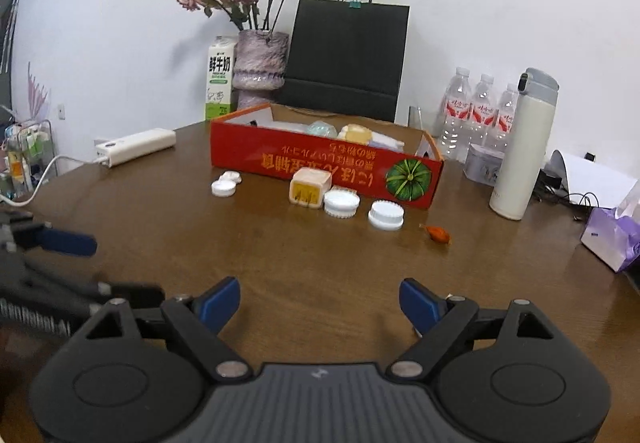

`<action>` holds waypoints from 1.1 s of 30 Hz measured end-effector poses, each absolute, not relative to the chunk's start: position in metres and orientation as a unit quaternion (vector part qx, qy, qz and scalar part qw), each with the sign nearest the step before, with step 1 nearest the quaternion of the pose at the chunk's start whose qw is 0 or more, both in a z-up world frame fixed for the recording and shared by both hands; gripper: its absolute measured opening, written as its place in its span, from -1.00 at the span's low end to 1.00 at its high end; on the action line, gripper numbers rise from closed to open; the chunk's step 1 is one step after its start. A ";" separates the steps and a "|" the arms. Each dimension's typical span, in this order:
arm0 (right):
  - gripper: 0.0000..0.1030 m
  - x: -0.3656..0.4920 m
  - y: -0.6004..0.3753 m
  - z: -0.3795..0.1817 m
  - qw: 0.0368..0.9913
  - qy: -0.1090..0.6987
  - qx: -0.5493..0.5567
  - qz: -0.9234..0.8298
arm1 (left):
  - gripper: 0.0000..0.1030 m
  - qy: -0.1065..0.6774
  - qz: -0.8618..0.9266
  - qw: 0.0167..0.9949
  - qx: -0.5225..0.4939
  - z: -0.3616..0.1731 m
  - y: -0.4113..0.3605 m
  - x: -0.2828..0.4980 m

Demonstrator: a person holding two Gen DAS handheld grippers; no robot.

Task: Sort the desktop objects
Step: 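Release the rose into the box with left tool while right tool drops the purple pouch in, then reach both tools toward the white lids and white tissue on the table, then grasp a white round lid with left tool while right tool grasps the white tissue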

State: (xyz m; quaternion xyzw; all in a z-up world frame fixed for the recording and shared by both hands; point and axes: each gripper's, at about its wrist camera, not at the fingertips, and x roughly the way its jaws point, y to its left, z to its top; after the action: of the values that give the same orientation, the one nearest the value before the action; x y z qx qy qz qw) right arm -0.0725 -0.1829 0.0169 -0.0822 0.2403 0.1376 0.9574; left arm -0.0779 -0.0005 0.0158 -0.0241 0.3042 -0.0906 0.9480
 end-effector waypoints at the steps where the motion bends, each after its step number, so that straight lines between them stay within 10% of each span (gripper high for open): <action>1: 0.68 -0.073 -0.183 0.015 0.957 0.242 -0.077 0.137 | 1.00 0.311 -0.093 0.945 -0.033 0.014 0.001 -0.076; 33: 0.68 -0.069 -0.215 0.023 0.966 0.236 -0.054 0.088 | 1.00 0.295 -0.074 0.953 0.006 0.027 -0.020 -0.045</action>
State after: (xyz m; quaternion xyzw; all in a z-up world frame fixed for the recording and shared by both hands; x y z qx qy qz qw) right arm -0.0693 -0.2149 0.0226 -0.0537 0.2364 0.0880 0.9662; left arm -0.0447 -0.0196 0.0267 0.0061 0.2951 -0.0742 0.9526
